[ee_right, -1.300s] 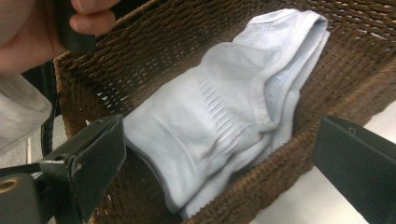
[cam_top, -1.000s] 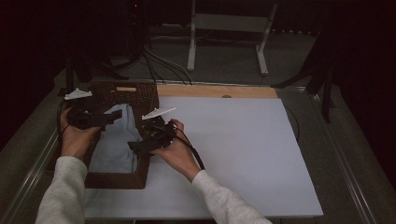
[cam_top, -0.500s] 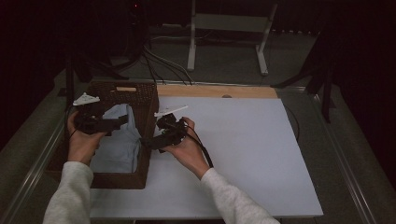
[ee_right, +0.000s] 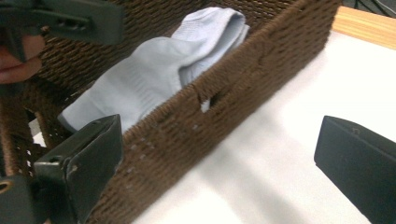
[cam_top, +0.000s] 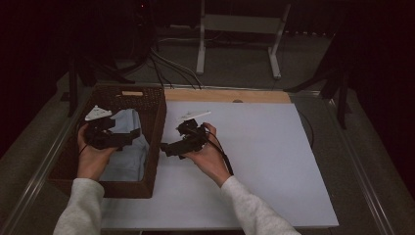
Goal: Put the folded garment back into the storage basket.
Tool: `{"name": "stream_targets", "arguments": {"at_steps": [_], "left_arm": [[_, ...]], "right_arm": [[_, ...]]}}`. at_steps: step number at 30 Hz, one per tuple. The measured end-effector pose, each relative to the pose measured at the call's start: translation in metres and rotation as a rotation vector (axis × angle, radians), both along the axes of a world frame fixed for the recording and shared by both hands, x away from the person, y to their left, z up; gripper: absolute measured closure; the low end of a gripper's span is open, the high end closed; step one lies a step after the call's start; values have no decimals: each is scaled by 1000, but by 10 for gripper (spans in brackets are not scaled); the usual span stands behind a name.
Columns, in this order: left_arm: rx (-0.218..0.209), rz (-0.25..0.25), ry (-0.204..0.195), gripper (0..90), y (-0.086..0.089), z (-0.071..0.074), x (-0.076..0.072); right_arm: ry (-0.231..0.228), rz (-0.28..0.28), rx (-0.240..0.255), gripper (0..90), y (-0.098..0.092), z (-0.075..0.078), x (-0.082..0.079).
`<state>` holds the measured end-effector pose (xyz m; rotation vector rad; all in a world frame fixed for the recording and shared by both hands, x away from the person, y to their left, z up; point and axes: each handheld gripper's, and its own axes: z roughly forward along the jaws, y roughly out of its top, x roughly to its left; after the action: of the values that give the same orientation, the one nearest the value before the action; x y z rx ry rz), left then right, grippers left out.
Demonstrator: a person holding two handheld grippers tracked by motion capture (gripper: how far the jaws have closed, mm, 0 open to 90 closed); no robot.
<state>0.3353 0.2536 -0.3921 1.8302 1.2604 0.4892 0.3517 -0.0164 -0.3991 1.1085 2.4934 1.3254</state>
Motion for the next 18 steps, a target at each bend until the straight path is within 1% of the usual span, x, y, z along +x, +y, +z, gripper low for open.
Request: {"name": "stream_targets", "arguments": {"at_steps": [3, 5, 12, 16, 18], "left_arm": [[-2, -3, 1, 0, -3, -3, -4], [13, 8, 13, 1, -6, -5, -7], [-1, -3, -3, 0, -11, -12, -15], [-2, -5, -14, 0, -14, -13, -20], [6, 0, -16, 1, -16, -14, -23]], "right_arm": [[-1, -9, -1, 17, -8, -1, 0], [0, -13, 1, 17, -13, -1, 0], [-5, -31, 0, 16, -31, -6, 0], [-11, -42, 0, 17, -42, -7, -1], [-12, -48, 1, 17, -47, -8, -1]]}}
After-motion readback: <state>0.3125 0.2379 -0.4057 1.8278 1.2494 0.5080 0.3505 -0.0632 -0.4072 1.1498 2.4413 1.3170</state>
